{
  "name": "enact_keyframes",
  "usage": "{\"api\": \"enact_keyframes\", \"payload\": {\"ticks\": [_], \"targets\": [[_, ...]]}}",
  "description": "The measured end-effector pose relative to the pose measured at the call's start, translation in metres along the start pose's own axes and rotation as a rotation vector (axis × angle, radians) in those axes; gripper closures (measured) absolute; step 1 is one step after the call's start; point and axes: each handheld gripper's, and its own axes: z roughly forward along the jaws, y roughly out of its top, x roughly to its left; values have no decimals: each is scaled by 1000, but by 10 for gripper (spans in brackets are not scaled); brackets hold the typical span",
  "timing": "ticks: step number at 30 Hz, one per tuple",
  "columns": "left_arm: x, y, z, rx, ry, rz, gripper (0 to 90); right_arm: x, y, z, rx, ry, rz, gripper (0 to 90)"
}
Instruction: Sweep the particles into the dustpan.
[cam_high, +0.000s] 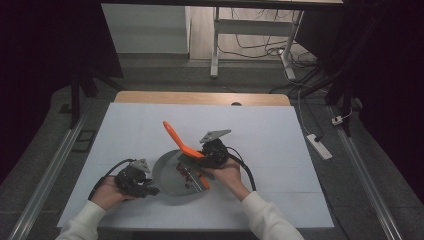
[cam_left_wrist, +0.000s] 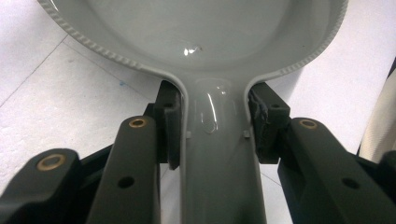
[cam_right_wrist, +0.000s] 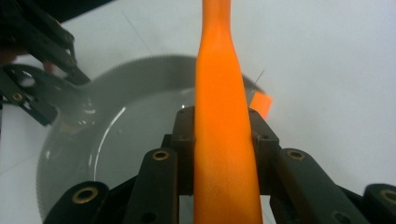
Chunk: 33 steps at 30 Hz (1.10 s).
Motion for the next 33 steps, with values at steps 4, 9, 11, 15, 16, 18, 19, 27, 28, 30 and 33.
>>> {"api": "enact_keyframes", "payload": {"ticks": [4, 9, 11, 15, 16, 18, 19, 27, 28, 30, 33], "targets": [[0, 0, 0, 1, -2, 1, 618, -8, 1, -13, -26, -73, 2, 700], [0, 0, 1, 3, -3, 0, 618, -24, -7, -24, -5, -178, 21, 700], [0, 0, 0, 1, -6, 0, 618, -28, -12, -23, 22, -210, 21, 700], [-2, -3, -3, 5, 1, 5, 618, -33, -20, -19, 66, -239, 19, 700], [-3, -3, -3, 6, 4, 6, 618, -33, -21, -19, 70, -242, 23, 700], [-3, -4, -4, 7, 5, 7, 618, -34, -23, -18, 66, -227, 36, 700], [-3, -5, -4, 8, 4, 7, 618, -33, -23, -16, 60, -215, 41, 700], [-4, -5, -3, 7, 5, 5, 617, -11, -26, -8, 39, -112, 82, 700], [-4, -5, -3, 8, 5, 5, 618, -8, -26, -7, 34, -105, 79, 700], [-3, -5, -3, 8, 4, 5, 617, 0, -25, -5, 20, -79, 84, 700], [-4, -5, -2, 8, 5, 5, 618, 9, -20, -3, 7, -3, 98, 700]]}}
